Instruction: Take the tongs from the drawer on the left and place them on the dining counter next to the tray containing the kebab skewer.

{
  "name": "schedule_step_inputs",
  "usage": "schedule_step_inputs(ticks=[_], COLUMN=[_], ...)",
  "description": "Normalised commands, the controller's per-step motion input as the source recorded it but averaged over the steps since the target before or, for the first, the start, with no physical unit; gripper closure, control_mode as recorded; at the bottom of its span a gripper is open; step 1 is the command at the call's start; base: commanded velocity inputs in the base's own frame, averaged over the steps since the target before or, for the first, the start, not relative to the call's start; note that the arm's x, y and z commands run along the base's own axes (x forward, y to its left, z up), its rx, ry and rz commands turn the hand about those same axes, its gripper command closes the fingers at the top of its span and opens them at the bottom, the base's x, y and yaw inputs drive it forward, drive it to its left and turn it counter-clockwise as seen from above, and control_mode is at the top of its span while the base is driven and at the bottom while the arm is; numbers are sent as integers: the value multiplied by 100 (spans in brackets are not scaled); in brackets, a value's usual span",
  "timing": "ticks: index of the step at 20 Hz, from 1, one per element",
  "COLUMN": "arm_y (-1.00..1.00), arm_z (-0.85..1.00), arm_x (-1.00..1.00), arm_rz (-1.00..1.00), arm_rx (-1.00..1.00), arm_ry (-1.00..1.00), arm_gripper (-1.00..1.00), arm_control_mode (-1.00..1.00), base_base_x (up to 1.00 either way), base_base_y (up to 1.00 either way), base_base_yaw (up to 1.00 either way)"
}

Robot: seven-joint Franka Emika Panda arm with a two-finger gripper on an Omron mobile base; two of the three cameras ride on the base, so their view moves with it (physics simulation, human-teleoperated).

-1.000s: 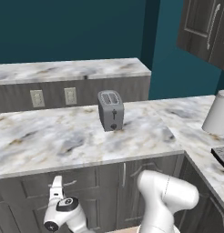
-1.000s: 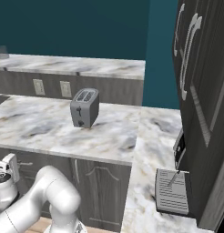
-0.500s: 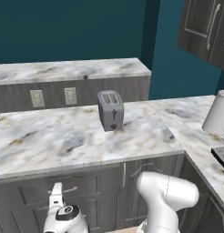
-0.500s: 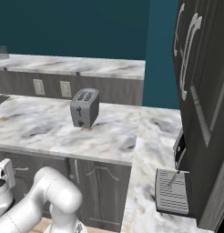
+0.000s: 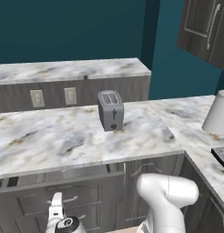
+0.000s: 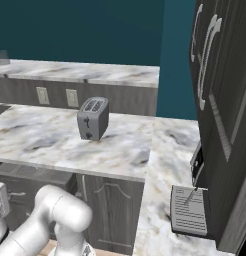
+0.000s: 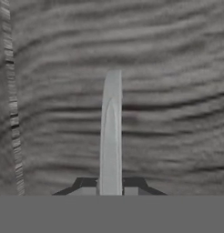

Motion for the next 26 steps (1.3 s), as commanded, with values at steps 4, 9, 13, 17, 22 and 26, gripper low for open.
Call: schedule_step_inputs(ticks=[4, 9, 13, 17, 22, 26], arm_y=[0, 0, 0, 0, 0, 0], arm_z=[0, 0, 0, 0, 0, 0], arm_x=[-53, -55, -62, -68, -68, -69], arm_rz=[0, 0, 0, 0, 0, 0], arm_rx=[0, 0, 0, 0, 0, 0], arm_ry=[0, 0, 0, 0, 0, 0], arm_gripper=[100, 100, 100, 100, 100, 100], arm_control_mode=[-100, -100, -100, -100, -100, -100], base_base_x=[0, 0, 0, 0, 0, 0], base_base_y=[0, 0, 0, 0, 0, 0], base_base_yaw=[0, 0, 0, 0, 0, 0])
